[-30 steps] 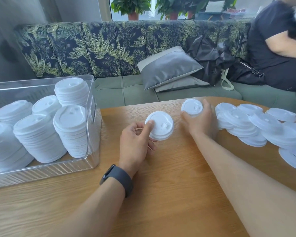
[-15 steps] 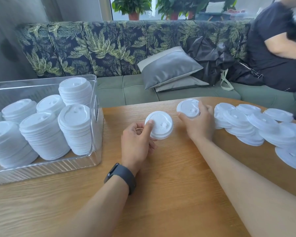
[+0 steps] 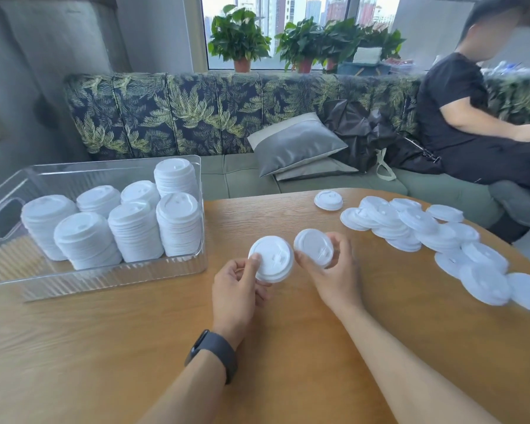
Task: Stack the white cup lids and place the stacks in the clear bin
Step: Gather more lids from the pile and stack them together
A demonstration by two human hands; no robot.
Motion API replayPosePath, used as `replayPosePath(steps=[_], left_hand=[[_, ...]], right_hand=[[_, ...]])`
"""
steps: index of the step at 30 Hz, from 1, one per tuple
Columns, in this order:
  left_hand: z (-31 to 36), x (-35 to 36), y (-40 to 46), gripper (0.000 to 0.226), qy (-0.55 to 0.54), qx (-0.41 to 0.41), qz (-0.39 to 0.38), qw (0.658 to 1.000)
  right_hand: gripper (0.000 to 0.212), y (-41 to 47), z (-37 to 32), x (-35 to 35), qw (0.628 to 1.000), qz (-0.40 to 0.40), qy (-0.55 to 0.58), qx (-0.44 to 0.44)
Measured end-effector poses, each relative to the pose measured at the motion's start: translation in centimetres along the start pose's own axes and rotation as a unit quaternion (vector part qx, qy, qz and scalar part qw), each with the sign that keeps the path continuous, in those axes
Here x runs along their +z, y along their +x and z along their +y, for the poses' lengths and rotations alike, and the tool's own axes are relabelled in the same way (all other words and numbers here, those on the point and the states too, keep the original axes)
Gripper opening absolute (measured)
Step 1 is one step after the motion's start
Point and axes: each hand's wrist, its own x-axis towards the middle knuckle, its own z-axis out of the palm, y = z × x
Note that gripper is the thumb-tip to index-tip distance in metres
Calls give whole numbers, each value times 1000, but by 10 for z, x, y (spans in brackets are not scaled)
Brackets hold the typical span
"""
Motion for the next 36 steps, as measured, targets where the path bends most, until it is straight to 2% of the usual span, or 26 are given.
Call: replayPosePath(steps=[4, 13, 17, 25, 28, 32, 36], left_hand=[[0, -18, -36, 32, -2, -10, -4, 1000], [5, -51, -104, 38, 38, -24, -42, 998], [5, -59, -120, 40, 45, -29, -50, 997], [9, -66, -134, 41, 82, -30, -62, 994], [12, -65, -136, 38, 85, -20, -63, 994], [11, -64, -134, 39, 69, -18, -44, 996], [7, -63, -131, 39, 65, -19, -23, 997]], right_hand=[[60, -52, -16, -15, 999, -32, 27, 5], [71, -134, -40, -30, 997, -68, 26, -12], [86, -153, -44, -34, 995, -86, 42, -14], [92, -172, -51, -39, 990, -129, 50, -8], [91, -170, -49, -40, 985, -158, 60, 18], [83, -161, -47, -44, 962, -217, 136, 90], [40, -152, -58, -54, 918, -224, 268, 190]])
